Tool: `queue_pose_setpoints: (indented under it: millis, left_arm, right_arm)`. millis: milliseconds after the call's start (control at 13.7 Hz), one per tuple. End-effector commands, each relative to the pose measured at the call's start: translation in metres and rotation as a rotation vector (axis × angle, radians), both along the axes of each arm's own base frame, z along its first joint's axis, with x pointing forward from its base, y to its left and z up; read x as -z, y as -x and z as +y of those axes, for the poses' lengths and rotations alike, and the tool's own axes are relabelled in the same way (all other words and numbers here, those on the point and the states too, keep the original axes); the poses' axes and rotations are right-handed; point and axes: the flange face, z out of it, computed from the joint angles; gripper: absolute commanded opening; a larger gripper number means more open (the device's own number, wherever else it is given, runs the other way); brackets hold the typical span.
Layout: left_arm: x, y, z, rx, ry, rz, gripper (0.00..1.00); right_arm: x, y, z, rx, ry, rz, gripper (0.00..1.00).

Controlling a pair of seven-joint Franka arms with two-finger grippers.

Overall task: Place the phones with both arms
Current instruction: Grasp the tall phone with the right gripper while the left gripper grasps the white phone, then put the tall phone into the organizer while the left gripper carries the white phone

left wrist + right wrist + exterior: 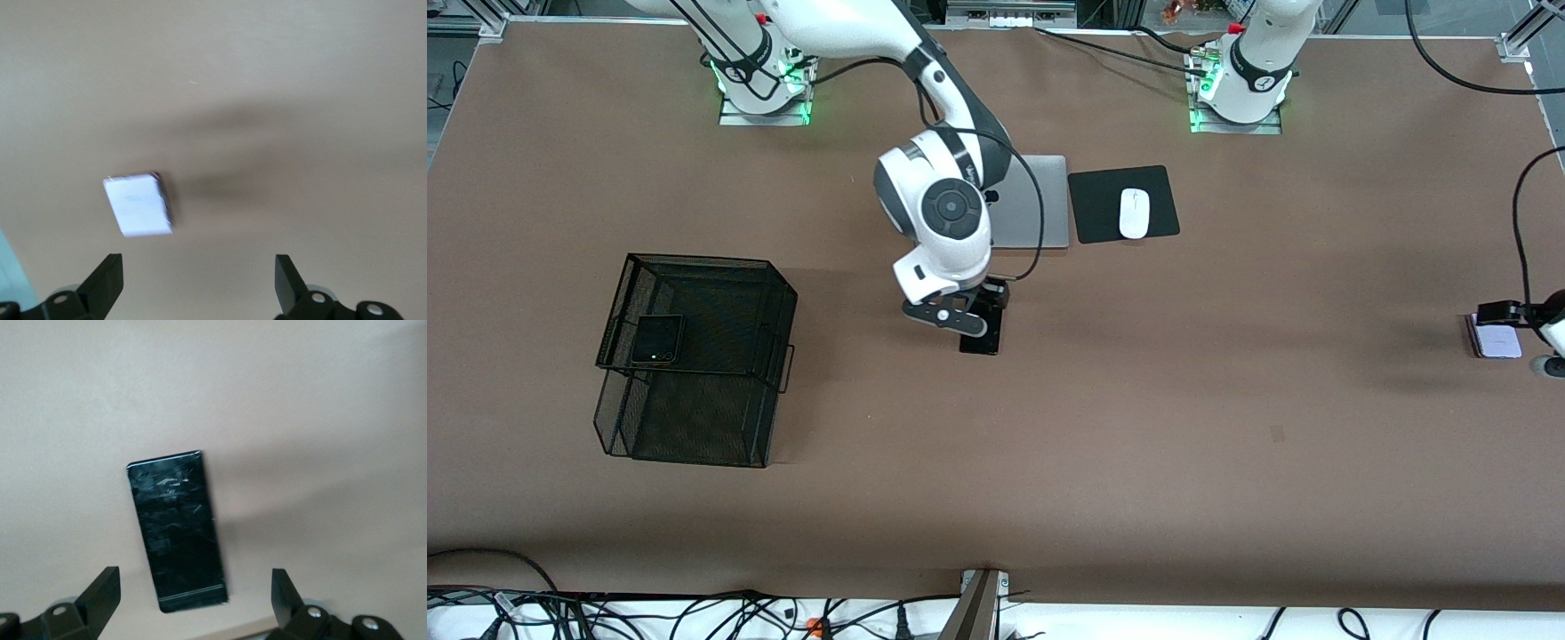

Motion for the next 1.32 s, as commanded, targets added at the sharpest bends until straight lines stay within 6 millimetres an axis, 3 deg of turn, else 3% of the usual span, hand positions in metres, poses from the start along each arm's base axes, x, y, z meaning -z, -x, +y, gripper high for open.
queue_pose_setpoints:
  millis: [0,220,439,659,806,1172,1245]
  left_arm:
    - [0.043,0.029,0.036,0.054,0.03,-0.062,1.0]
    - [0.09,0.064,0.089,0.047,0.098,-0.087,1.0]
    - [0.128,0.08,0.115,0.057,0.139,-0.161,1.0]
    - [0.144,0.09,0.131,0.025,0.145,-0.192,1.0]
    - [0.158,0.093,0.132,0.008,0.158,-0.206,1.0]
    - [0.156,0.085,0.14,-0.026,0.156,-0.23,1.0]
    - [0.157,0.082,0.143,-0.035,0.156,-0.239,1.0]
  right_arm:
    - [0.022,0.008,0.015,0.006,-0.022,-0.016,1.0]
    - [0.049,0.007,0.014,0.012,-0.031,-0.049,1.0]
    - [0.07,0.008,0.014,0.006,-0.025,-0.06,1.0]
    - [0.089,0.01,0.007,0.003,-0.021,-0.072,1.0]
    - [0.093,0.017,0.013,-0.012,-0.029,-0.071,1.0]
    - [0.093,0.016,0.014,-0.034,-0.032,-0.082,0.99]
    - [0.094,0.016,0.013,-0.051,-0.033,-0.079,0.74]
